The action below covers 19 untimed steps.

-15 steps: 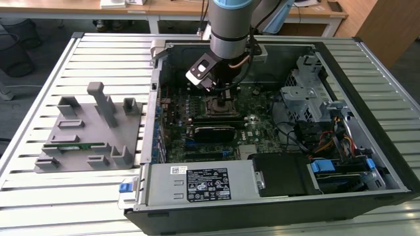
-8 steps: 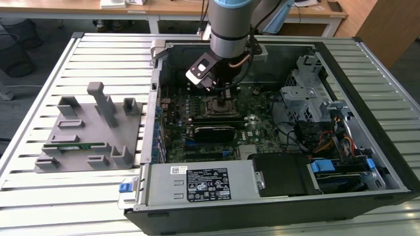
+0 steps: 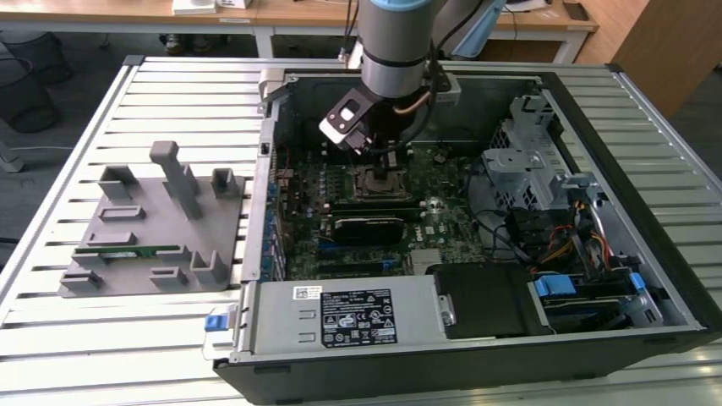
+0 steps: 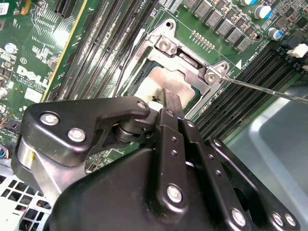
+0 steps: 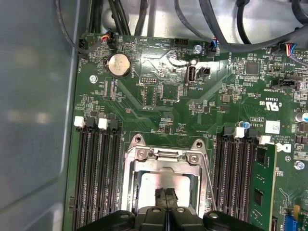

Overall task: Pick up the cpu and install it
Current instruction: 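Install the first cpu locking lever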

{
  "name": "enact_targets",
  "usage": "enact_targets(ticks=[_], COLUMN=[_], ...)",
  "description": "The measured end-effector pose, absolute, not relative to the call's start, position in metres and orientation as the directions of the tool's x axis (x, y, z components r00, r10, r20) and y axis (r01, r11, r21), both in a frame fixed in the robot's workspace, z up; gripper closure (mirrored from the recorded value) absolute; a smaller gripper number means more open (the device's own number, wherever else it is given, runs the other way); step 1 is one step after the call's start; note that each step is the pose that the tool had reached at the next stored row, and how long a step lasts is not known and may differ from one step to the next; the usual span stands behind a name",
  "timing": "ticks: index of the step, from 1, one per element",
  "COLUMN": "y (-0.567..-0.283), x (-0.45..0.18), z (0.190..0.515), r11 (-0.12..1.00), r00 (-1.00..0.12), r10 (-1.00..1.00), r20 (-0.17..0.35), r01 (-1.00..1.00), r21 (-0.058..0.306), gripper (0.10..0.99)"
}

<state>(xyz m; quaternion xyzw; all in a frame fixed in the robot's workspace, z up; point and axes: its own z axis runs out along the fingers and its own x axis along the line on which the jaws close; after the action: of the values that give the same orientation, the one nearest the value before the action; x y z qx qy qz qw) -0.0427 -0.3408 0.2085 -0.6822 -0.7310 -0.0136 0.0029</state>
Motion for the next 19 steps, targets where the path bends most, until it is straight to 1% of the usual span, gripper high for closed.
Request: enact_targets(ticks=[19], y=[-0.3407], x=[-0.0427], z=[0.2134], r11=[0.069], r00=[-0.069], r10=[0.997], r20=[0.023], r01=[0.997], r21=[0.016], gripper=[0.980])
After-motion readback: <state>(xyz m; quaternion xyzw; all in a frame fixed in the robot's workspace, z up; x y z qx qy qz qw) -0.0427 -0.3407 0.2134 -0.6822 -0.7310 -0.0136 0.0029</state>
